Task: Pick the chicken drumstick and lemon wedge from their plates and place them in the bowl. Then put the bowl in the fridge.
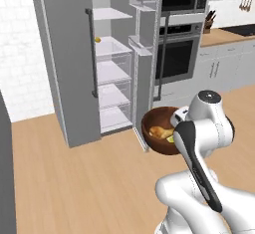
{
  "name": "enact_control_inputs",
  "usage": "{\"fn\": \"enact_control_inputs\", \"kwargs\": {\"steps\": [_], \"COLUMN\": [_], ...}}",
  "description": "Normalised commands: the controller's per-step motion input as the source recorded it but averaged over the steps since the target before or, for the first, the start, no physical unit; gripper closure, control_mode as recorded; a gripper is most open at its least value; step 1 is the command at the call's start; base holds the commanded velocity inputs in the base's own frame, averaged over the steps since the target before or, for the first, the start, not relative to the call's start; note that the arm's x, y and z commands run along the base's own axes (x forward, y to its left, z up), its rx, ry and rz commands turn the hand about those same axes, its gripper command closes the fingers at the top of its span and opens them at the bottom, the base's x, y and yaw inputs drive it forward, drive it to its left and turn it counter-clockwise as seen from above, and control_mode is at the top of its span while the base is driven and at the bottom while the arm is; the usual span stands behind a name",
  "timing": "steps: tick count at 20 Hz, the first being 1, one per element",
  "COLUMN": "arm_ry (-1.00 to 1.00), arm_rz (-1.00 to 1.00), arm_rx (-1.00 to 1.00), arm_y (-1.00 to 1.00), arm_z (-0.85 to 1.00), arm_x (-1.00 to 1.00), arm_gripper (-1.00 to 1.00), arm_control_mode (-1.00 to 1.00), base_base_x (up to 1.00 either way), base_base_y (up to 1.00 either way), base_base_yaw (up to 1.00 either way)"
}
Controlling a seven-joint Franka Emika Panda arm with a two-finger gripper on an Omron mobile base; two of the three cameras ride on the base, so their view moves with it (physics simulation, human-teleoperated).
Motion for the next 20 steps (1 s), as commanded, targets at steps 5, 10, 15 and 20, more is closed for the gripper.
{"fn": "enact_control_inputs", "kwargs": {"steps": [5,10,15,20], "arm_ry": [0.0,0.0,0.0,0.0], "arm_rz": [0.0,0.0,0.0,0.0], "arm_rx": [0.0,0.0,0.0,0.0], "arm_y": [0.0,0.0,0.0,0.0], "arm_z": [0.0,0.0,0.0,0.0], "arm_x": [0.0,0.0,0.0,0.0], "arm_gripper": [1.0,1.0,1.0,1.0], "arm_control_mode": [1.0,1.0,1.0,1.0], "base_base_x": [1.0,1.0,0.89,0.84], "base_base_y": [-0.04,-0.34,-0.51,-0.04], "base_base_yaw": [0.11,0.1,0.23,0.09]}}
